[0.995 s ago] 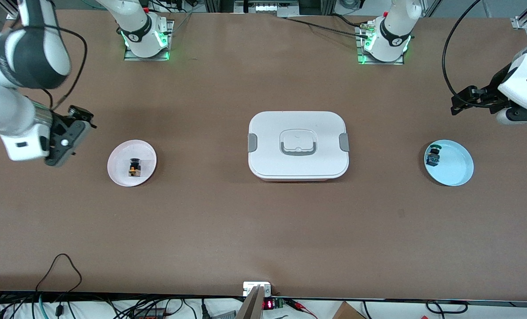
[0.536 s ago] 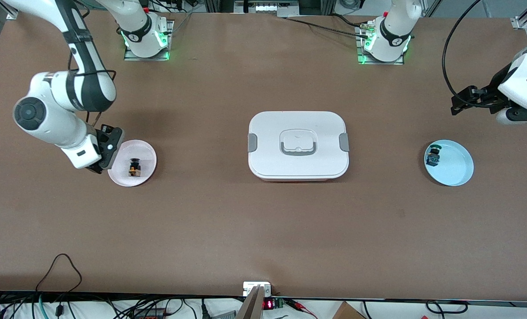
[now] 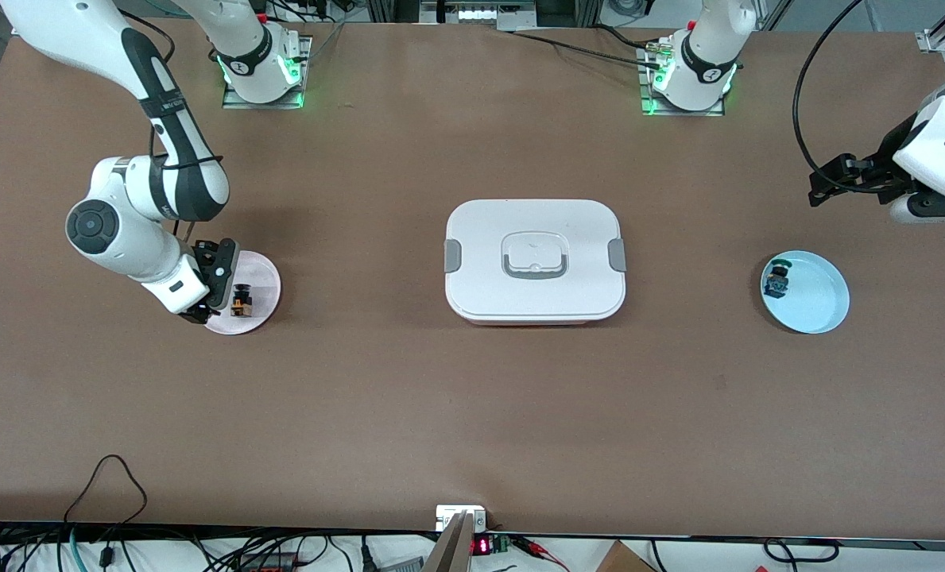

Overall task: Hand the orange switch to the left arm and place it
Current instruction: 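Lower the right gripper over the orange switch on the white plate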

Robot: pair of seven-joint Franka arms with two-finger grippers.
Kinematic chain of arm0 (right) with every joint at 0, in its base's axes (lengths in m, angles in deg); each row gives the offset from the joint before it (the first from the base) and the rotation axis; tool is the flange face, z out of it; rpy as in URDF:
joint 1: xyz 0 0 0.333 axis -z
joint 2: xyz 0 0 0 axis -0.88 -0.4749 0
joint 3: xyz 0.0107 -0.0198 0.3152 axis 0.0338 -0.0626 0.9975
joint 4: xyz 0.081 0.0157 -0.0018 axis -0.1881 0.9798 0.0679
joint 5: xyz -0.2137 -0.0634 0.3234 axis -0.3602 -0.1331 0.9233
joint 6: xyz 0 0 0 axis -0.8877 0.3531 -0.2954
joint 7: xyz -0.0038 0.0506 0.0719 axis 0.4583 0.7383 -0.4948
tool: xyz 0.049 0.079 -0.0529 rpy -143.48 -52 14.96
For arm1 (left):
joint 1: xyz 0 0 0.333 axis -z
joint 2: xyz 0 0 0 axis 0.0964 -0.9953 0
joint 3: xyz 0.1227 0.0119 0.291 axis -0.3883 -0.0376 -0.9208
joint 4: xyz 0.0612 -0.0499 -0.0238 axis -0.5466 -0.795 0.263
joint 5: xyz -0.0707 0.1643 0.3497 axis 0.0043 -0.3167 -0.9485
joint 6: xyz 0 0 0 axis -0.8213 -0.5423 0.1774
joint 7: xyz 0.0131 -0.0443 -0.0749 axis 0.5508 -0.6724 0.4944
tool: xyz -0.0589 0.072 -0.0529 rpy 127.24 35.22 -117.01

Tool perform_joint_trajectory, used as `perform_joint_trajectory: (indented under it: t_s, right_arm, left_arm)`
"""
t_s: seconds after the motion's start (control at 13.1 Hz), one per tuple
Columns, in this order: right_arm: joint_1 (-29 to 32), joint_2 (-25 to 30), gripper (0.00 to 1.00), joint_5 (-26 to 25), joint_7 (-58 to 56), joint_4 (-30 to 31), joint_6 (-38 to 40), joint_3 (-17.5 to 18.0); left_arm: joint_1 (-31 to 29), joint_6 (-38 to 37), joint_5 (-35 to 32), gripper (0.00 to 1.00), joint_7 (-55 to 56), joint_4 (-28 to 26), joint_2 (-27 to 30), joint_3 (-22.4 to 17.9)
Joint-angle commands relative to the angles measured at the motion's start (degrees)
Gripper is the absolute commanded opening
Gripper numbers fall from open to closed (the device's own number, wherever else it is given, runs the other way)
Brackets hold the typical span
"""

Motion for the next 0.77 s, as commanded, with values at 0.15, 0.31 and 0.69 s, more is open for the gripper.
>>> perform_joint_trajectory:
  t_s: [0.15, 0.31, 0.69]
  right_arm:
    - [-0.06, -1.34, 1.00, 0.01, -1.66, 2.04, -5.73, 0.10]
    - [-0.06, -2.22, 1.00, 0.01, -2.10, 2.39, -7.31, 0.10]
    - [-0.67, -3.10, 1.00, 0.01, -2.45, 2.66, -9.51, 0.10]
  left_arm:
    - [-0.33, -1.07, -0.30, 1.00, -0.18, 1.67, -0.72, 0.17]
    - [-0.33, -1.07, -0.30, 1.00, -0.18, 1.67, -0.72, 0.17]
    - [-0.42, -1.07, -0.30, 1.00, -0.18, 1.67, -0.72, 0.17]
